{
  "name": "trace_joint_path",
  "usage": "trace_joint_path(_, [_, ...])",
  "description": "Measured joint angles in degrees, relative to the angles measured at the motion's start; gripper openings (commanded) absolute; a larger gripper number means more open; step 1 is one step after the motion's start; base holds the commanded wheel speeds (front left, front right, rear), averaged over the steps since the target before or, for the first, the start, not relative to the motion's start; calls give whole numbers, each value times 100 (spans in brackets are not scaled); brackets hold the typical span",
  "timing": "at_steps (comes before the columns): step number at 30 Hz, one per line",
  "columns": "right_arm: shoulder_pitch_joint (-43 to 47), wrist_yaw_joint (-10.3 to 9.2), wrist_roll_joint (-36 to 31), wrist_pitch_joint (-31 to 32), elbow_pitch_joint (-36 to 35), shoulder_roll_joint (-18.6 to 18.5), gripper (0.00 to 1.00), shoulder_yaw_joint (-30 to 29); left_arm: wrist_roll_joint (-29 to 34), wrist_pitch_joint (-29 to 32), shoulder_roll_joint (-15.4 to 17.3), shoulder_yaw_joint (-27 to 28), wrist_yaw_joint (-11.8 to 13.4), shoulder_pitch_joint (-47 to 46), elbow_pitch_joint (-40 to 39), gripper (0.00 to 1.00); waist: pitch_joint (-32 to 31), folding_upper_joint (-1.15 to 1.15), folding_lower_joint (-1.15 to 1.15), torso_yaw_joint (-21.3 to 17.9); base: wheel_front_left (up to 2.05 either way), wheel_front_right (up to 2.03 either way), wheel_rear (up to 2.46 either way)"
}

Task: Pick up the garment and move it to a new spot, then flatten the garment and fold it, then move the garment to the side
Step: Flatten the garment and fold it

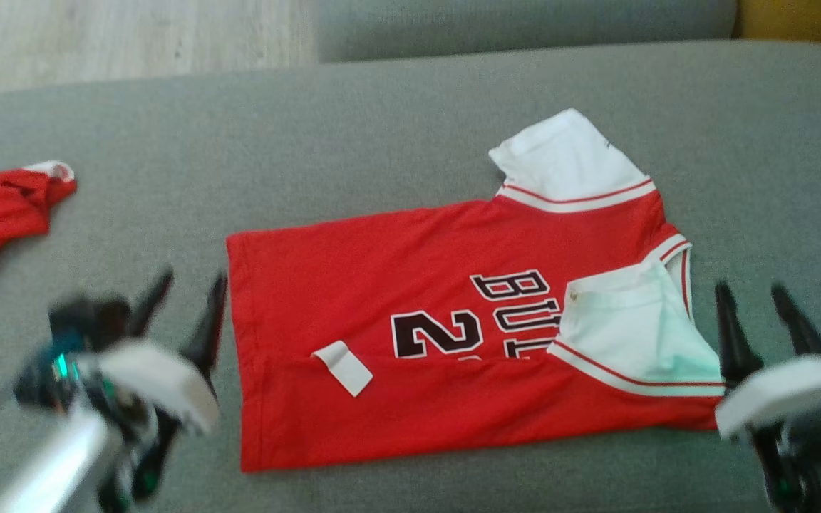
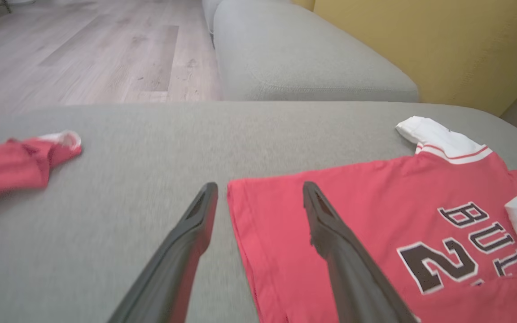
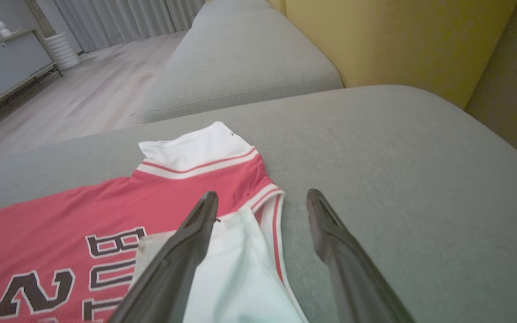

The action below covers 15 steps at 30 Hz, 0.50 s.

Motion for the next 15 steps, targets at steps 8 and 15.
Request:
trace_joint_path(8, [-1249, 0, -243, 123, -94, -10, 100, 509, -52, 1194, 294, -22, -572, -1597, 694, 100, 678, 0, 1, -180, 0, 0, 0])
trace_joint_path(15, [-2021, 0, -364, 122, -2, -23, 100, 704, -231, 1695, 346, -82, -851, -1948, 1272, 100, 1226, 0, 2, -431, 0, 0, 0])
